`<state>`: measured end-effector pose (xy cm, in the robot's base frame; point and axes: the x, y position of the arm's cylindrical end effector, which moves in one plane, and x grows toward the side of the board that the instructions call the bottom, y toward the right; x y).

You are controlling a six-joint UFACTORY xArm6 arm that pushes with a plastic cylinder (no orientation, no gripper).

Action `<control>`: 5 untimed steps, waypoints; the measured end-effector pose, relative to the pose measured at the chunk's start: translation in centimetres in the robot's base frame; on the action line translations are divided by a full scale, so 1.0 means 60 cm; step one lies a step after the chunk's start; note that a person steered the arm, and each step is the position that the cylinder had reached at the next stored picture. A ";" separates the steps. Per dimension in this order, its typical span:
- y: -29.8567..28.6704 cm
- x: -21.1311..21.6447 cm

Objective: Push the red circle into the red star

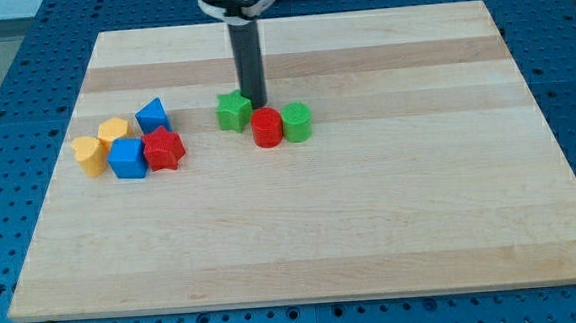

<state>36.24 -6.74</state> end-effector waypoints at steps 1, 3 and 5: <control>-0.049 0.000; -0.002 0.000; 0.120 0.009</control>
<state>36.76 0.45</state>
